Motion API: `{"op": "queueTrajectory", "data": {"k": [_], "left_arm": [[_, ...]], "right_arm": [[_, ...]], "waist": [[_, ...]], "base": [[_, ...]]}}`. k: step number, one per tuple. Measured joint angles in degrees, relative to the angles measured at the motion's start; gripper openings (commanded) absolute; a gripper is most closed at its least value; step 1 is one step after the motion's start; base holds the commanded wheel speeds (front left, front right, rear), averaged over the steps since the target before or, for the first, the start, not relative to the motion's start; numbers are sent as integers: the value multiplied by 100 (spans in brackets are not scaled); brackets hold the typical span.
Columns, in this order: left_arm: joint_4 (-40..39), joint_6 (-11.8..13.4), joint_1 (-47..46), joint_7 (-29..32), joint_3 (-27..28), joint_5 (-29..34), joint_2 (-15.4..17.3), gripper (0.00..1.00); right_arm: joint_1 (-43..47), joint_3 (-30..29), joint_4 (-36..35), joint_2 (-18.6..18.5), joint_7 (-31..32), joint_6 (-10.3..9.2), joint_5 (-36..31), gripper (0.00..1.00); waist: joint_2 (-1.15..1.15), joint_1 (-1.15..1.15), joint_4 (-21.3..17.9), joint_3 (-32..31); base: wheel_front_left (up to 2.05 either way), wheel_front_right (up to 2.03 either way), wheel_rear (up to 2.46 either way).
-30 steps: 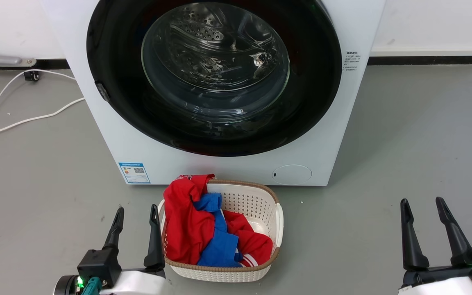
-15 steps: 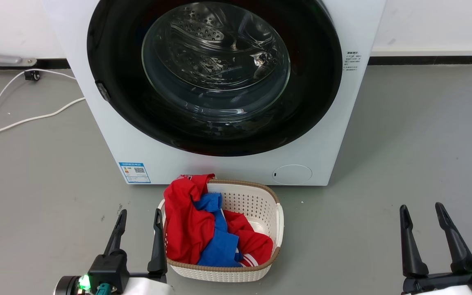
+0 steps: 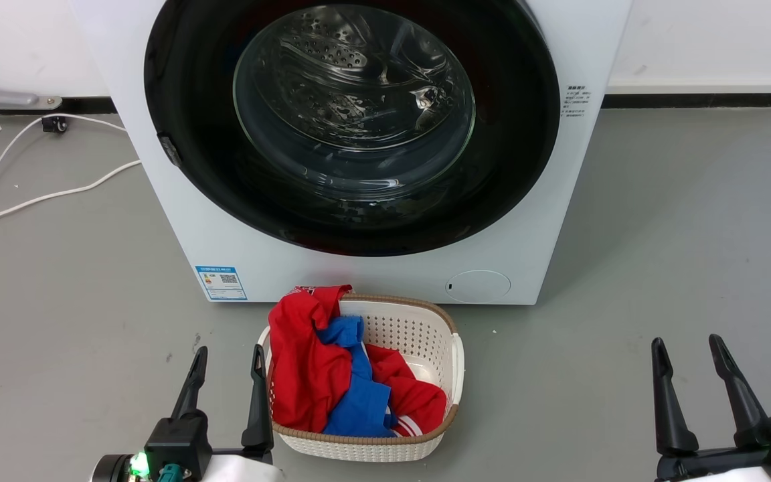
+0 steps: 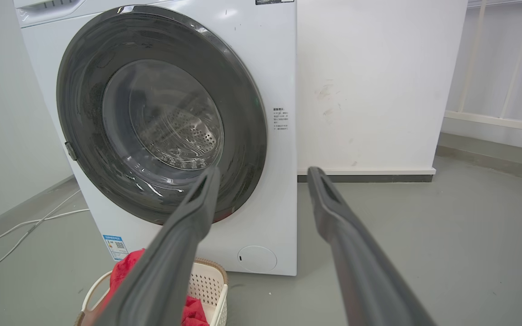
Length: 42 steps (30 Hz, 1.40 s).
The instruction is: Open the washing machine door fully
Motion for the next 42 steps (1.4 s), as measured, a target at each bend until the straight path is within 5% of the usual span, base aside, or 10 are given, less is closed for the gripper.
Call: {"op": "queueTrajectory", "data": {"k": [6, 7, 8, 10, 18, 34, 42], "left_arm": [[13, 43, 0, 0, -7, 4, -1, 100], [15, 44, 0, 0, -5, 7, 0, 100], [16, 44, 0, 0, -8, 7, -1, 100], [21, 46, 0, 0, -7, 7, -1, 100], [29, 55, 0, 0, 0, 4, -1, 100], [44, 59, 0, 0, 8, -91, -2, 100], [40, 59, 13, -1, -3, -109, -2, 100]], "right_arm": [[0, 3, 13, 0, 0, 0, -13, 100], [0, 9, 15, 0, 0, 0, -21, 88], [0, 11, 19, 0, 0, 0, -22, 40], [-1, 21, 25, 0, 0, 0, -35, 0], [-5, 16, 40, 0, 0, 8, 326, 0], [-63, 356, 225, 7, -1, 7, 5493, 0], [4, 731, 292, -27, -1, 7, 7204, 0]], "waist": [[0, 0, 3, -2], [0, 0, 4, -2], [0, 0, 5, -3], [0, 0, 8, -7], [0, 0, -5, -10], [0, 0, -18, -45], [0, 0, -14, -64]], "base": [[0, 0, 0], [0, 0, 0], [0, 0, 0], [0, 0, 0], [0, 0, 0], [0, 0, 0], [0, 0, 0]]}}
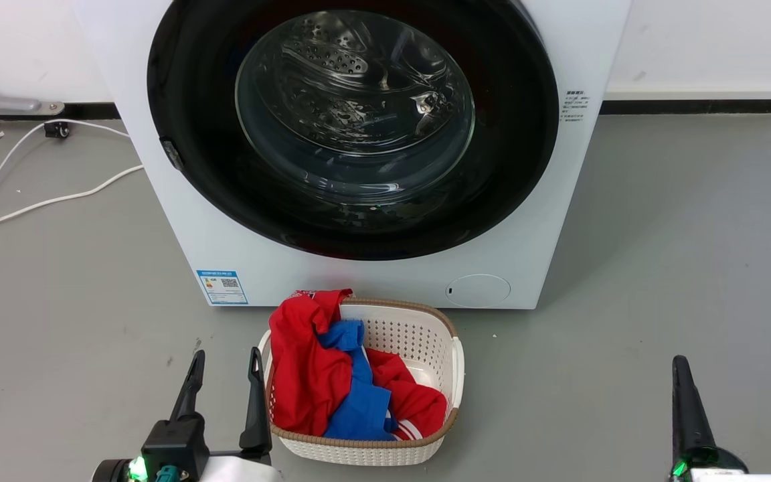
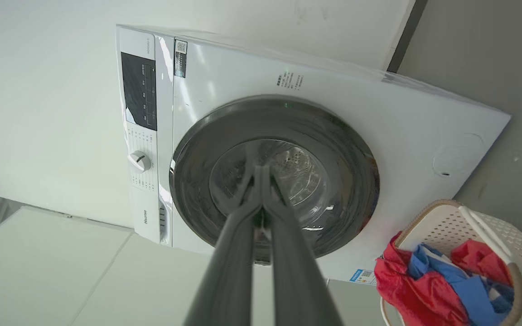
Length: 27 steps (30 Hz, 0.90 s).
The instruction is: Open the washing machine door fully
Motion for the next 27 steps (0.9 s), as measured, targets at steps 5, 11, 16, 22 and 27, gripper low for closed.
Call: {"op": "queueTrajectory", "data": {"k": [5, 11, 16, 22, 27], "left_arm": [[-15, 10, 24, 0, 9, -20, 0, 100], [-24, 18, 27, 0, 13, -19, 0, 100], [-31, 33, 28, 0, 14, -18, 0, 100], [-30, 42, 28, 0, 37, -4, 0, 100], [-43, 58, 28, 0, 55, 22, 0, 100]], "right_arm": [[34, -48, -210, -121, 291, -1, 1101, 0], [143, -424, -367, -112, 931, -1, 1940, 0], [180, -684, -412, -49, 1471, -1, 2139, 0], [229, -815, -401, -3, 1723, -1, 1992, 0], [216, -866, -366, 11, 1798, -1, 1934, 0]], "waist": [[0, 0, -14, 8], [0, 0, -16, 31], [0, 0, -8, 47], [0, 0, 7, 67], [0, 0, 24, 97]], "base": [[0, 0, 0], [0, 0, 0], [0, 0, 0], [0, 0, 0], [0, 0, 0]]}}
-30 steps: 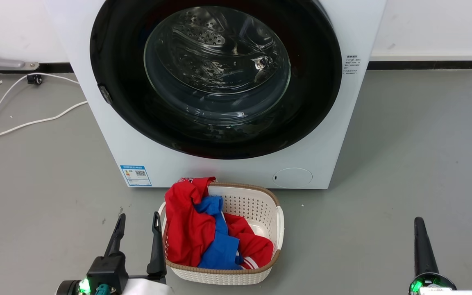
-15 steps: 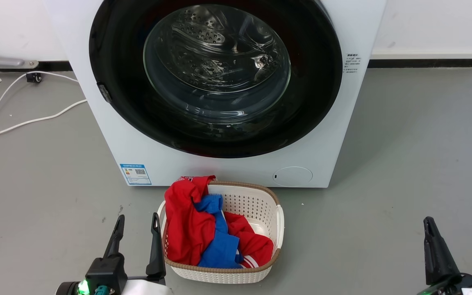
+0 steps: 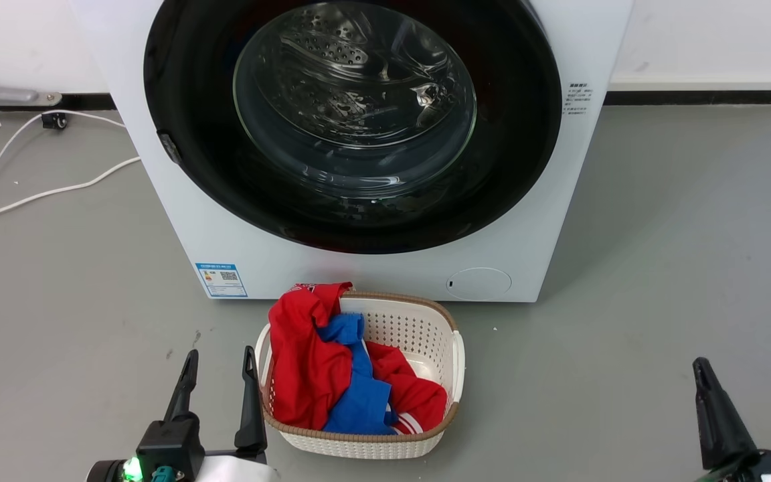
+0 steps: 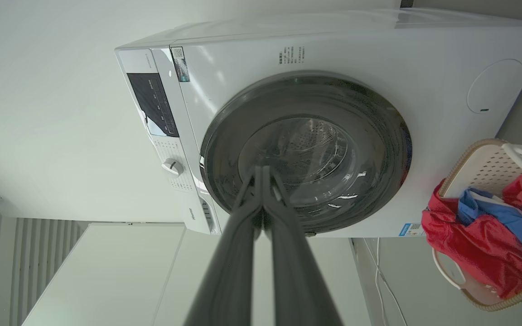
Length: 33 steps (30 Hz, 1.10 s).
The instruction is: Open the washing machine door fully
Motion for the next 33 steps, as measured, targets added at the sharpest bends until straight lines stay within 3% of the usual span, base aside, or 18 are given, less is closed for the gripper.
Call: {"op": "queueTrajectory", "data": {"k": [9, 20, 28, 33], "left_arm": [[-100, 46, -132, 0, 13, 63, 0, 100], [-311, 145, -738, 0, -14, 256, 0, 100], [-464, 191, -1245, 0, -127, 254, 0, 100], [-549, 257, -1463, 0, -218, 234, 0, 100]], "right_arm": [[-1014, -609, 343, -47, 179, 0, -107, 0], [-3305, -1285, 981, -808, 578, 0, -332, 0], [-4982, -1193, 1661, -1477, 940, 0, -554, 0], [-5915, -833, 2138, -1839, 1305, 0, -765, 0]], "waist": [[0, 0, 4, 273], [0, 0, 90, 1165], [0, 1, 238, 1939], [0, 1, 394, 2354]], "base": [[0, 0, 0], [0, 0, 0], [0, 0, 0], [0, 0, 0]]}}
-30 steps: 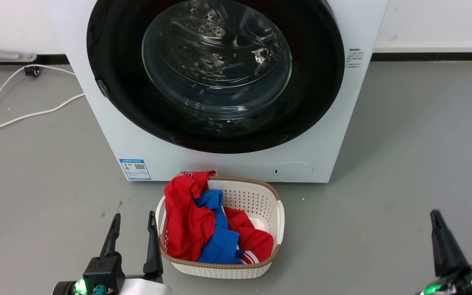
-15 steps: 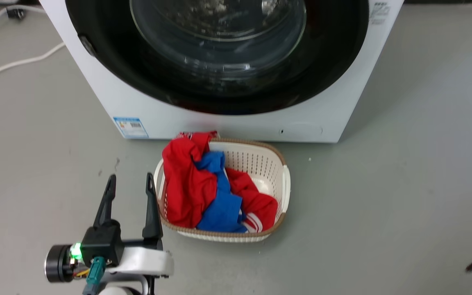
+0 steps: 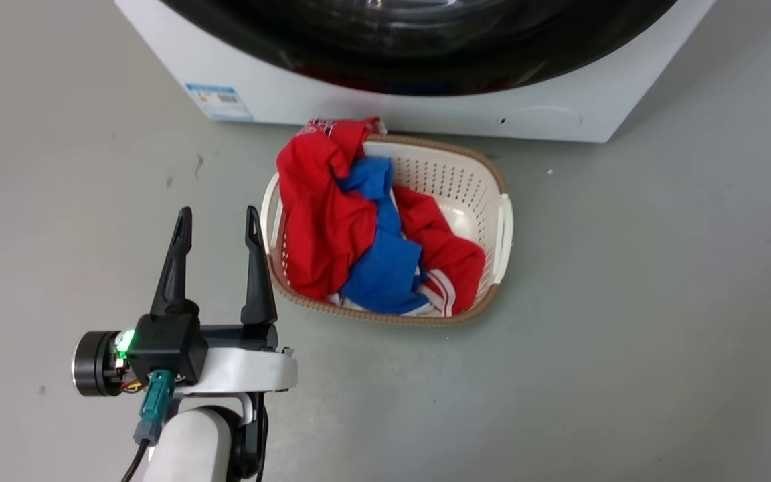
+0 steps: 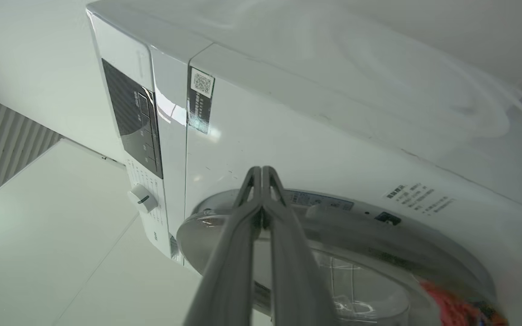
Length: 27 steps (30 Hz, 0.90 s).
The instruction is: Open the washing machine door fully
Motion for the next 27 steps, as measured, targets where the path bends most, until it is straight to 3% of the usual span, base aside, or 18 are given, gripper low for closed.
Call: {"op": "queueTrajectory", "data": {"k": [12, 22, 27], "left_arm": [[-116, 131, -328, 0, -187, -119, 1, 100], [-123, 199, -433, 0, -282, -198, 1, 100], [-112, 226, -438, 0, -301, -223, 0, 100]], "right_arm": [[-1511, 1083, 910, -497, 925, 0, -714, 0], [-2286, 1657, 1619, -606, 1302, 0, -1365, 0], [-2279, 1769, 1708, -582, 1505, -9, -1373, 0]], "waist": [[0, 0, 370, 709], [0, 0, 572, 1036], [0, 0, 611, 1050]], "base": [[0, 0, 0], [0, 0, 0], [0, 0, 0]]}}
